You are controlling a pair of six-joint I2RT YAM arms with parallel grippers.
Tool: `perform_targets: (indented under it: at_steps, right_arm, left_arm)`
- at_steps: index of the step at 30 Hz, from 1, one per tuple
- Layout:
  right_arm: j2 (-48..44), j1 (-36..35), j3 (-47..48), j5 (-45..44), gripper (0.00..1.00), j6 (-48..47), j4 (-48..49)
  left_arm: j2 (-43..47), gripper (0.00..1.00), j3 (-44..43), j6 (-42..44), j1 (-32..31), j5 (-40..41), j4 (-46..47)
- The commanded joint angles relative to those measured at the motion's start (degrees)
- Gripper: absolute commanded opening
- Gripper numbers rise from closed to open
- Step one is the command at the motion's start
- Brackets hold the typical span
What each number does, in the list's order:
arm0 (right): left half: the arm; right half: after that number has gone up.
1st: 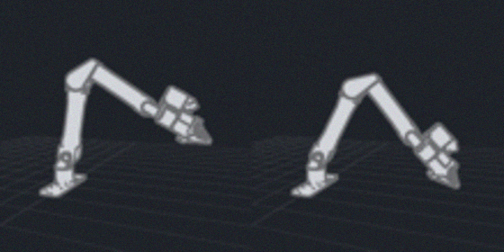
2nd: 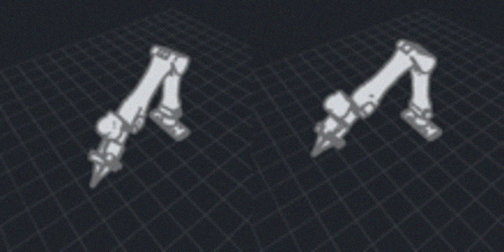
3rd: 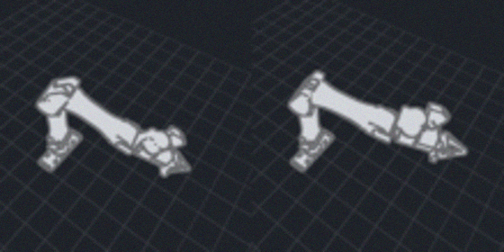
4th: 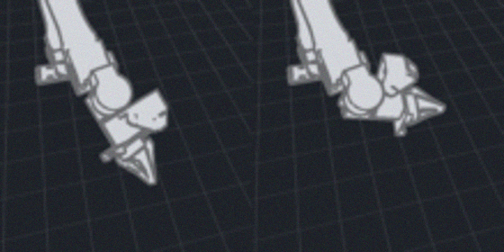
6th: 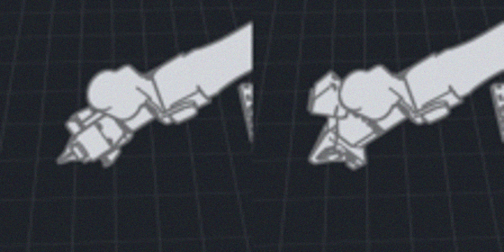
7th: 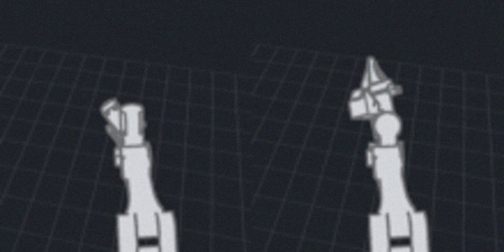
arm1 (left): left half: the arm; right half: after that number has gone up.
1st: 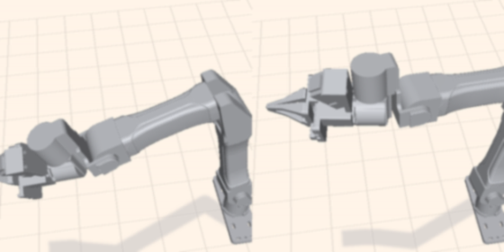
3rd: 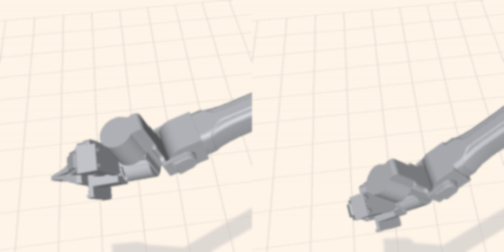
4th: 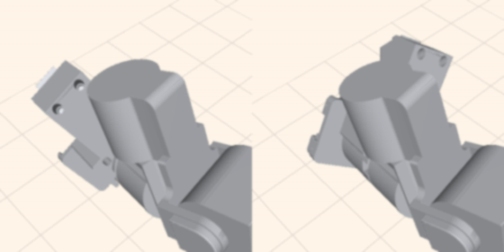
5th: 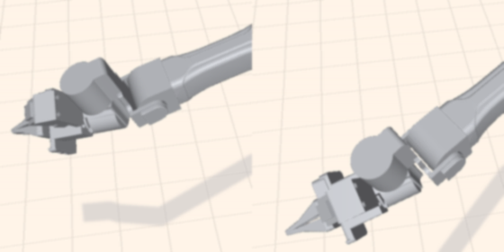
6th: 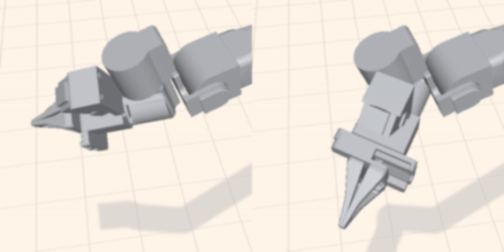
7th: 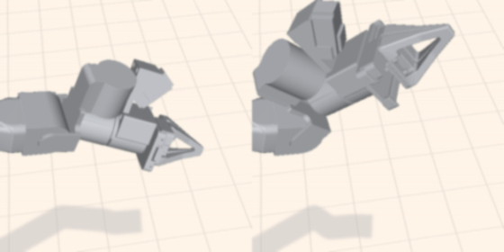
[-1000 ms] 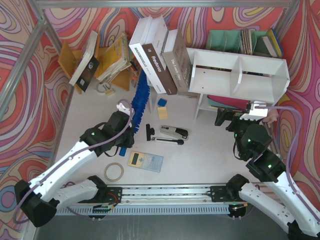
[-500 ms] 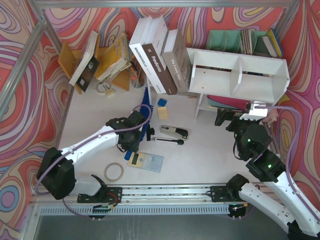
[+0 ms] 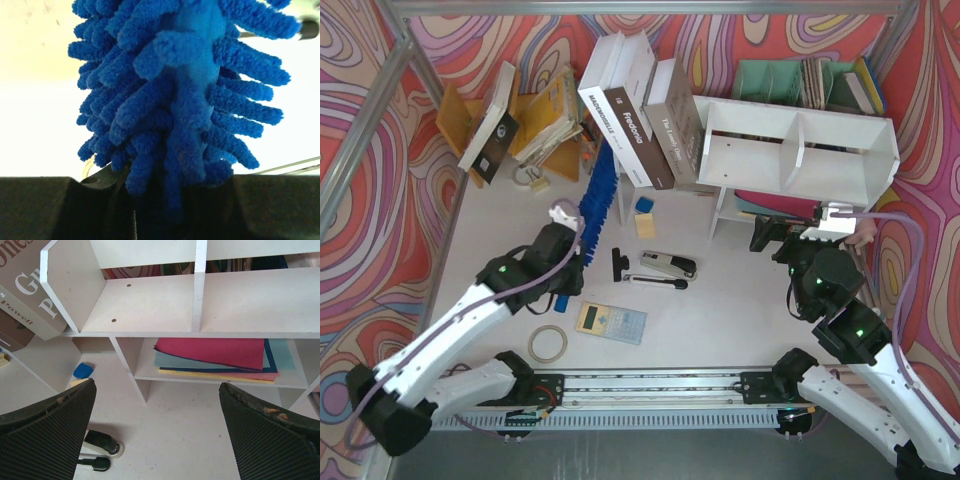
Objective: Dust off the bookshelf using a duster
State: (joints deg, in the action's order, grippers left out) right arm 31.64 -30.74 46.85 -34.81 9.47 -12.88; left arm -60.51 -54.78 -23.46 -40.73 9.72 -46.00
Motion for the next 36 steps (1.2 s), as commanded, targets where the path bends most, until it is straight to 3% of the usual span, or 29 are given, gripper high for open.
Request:
perform_targets:
  at_steps: [1, 7, 18, 24, 36]
  right_arm:
    - [-0.3, 0.0, -0.4, 0.2, 0.99, 0.6, 0.5]
    - [-0.3, -0.1, -0.3, 0.0, 0.99, 0.7, 0.5]
    - [-0.5, 0.0, -0.4, 0.0, 0.99, 0.8, 0.4]
    - [-0.7, -0.1, -0.4, 0.0, 0.99, 0.9, 0.3]
    - [-0.5, 0.0, -0.4, 0.1, 0.99, 1.0, 0.3]
  left_arm:
    - [8.6, 0.00, 1.9, 2.3, -0.4, 3.1, 7.2]
    - [11.9, 0.00, 2.7, 2.0, -0.4, 2.9, 8.2]
    - [1.5, 0.00, 0.9, 2.2, -0.4, -1.9, 5.1]
    - [-4.6, 0.00, -1.1, 2.1, -0.4, 1.8, 1.2]
    - [10.3, 0.00, 2.2, 1.7, -0.4, 3.9, 7.4]
